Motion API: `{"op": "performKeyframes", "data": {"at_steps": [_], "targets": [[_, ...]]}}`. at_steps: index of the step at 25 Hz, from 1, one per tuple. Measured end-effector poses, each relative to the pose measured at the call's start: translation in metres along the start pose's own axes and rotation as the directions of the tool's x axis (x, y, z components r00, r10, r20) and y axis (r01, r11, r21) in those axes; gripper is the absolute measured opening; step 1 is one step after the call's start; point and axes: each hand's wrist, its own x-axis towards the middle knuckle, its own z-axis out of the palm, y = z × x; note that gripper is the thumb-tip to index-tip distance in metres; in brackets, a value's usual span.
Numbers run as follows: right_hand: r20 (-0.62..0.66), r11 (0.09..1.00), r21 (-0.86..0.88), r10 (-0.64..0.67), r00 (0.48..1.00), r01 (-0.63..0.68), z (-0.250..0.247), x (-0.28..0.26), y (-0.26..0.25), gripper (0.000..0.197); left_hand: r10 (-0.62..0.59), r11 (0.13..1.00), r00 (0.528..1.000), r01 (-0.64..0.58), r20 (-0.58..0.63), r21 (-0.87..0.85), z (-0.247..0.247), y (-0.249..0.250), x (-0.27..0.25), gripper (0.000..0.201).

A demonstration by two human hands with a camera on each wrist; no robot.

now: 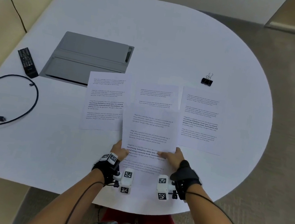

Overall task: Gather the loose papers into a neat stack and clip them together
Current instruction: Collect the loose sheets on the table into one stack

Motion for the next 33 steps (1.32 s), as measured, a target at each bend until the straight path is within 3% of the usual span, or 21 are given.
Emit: {"op": "performKeyframes", "data": {"at_steps": [3,8,10,17,21,23,25,26,33], "targets": [[-0.004,0.989,0.151,-0.006,1.0,0.006,-0.018,-0.006,-0.003,0.076,0.025,1.0,1.0,-0.025,-0.006,-0.007,0.003,0.016,0.006,0.052],[-0.117,0.976,0.156,-0.132,0.984,0.149,-0.061,0.0,-0.027,0.022,0.078,0.995,0.996,-0.076,0.035,-0.057,0.033,0.067,0.018,0.047],[-0.156,0.97,0.165,-0.152,0.976,0.177,-0.088,0.008,-0.039,0.017,0.099,0.993,0.993,-0.094,0.066,-0.076,0.051,0.089,0.031,0.042],[-0.294,0.969,0.172,-0.123,0.948,0.179,-0.168,0.052,-0.07,0.016,0.107,0.994,0.957,-0.097,0.268,-0.051,0.111,0.154,0.068,0.05],[-0.312,0.987,0.114,-0.07,0.948,0.111,-0.196,0.081,-0.078,0.024,0.135,0.988,0.949,-0.15,0.286,0.034,0.134,0.182,0.077,0.048],[-0.348,0.998,-0.059,-0.038,0.937,0.019,-0.203,0.089,-0.083,0.031,0.139,0.989,0.957,-0.15,0.255,0.022,0.141,0.191,0.08,0.047],[-0.45,0.946,-0.3,-0.027,0.893,-0.123,-0.203,0.091,-0.089,0.049,0.129,0.99,0.967,-0.137,0.219,0.024,0.146,0.196,0.084,0.049],[-0.481,0.94,-0.311,-0.03,0.876,-0.139,-0.201,0.089,-0.093,0.056,0.114,0.992,0.971,-0.123,0.212,0.031,0.147,0.196,0.085,0.05],[-0.44,0.995,-0.071,0.035,0.897,-0.074,-0.199,0.091,-0.099,0.063,0.081,0.994,0.972,-0.096,0.222,0.054,0.145,0.195,0.089,0.052]]}}
